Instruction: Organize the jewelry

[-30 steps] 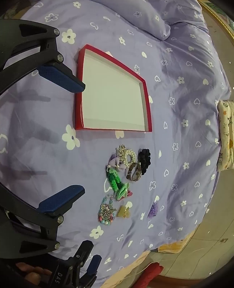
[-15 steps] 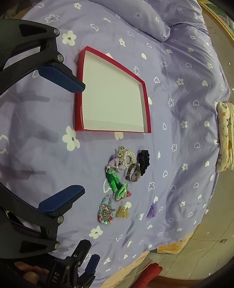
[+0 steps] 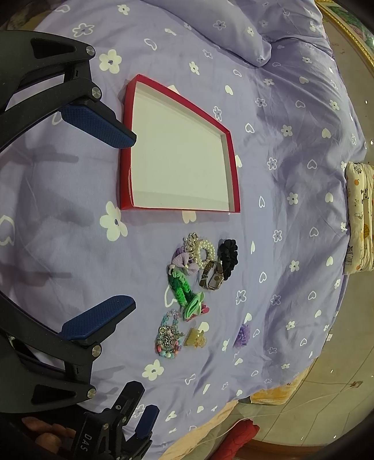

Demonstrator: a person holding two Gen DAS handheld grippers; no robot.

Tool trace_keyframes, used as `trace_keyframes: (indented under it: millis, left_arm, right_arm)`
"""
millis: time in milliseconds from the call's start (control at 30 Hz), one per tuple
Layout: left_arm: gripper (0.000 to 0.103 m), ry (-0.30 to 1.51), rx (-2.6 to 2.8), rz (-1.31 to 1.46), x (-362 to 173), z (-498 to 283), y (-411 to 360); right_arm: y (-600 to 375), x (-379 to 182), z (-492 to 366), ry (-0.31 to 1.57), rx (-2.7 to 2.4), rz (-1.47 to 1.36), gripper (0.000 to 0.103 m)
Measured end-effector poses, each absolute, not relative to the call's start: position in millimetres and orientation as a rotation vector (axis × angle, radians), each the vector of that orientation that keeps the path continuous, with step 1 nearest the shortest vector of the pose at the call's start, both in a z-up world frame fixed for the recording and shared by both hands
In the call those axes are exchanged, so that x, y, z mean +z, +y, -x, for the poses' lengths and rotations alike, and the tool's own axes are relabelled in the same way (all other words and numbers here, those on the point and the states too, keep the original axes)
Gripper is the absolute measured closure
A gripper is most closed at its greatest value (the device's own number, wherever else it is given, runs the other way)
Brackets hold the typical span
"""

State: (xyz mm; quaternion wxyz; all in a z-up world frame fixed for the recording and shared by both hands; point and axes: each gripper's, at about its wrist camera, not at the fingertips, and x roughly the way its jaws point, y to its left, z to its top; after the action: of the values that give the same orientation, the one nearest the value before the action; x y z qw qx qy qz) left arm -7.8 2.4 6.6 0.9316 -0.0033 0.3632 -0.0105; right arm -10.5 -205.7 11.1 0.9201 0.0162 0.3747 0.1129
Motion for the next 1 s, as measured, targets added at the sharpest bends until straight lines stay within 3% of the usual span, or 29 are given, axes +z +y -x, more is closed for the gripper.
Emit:
trace_keyframes:
  millis: [1000]
  left_arm:
    - [0.000,0.735,-0.027,0.006,9.6,9.3,2.2]
  right_arm:
    - [-204.6,17.4,11.6,0.752,0.246,-0.039,0.017]
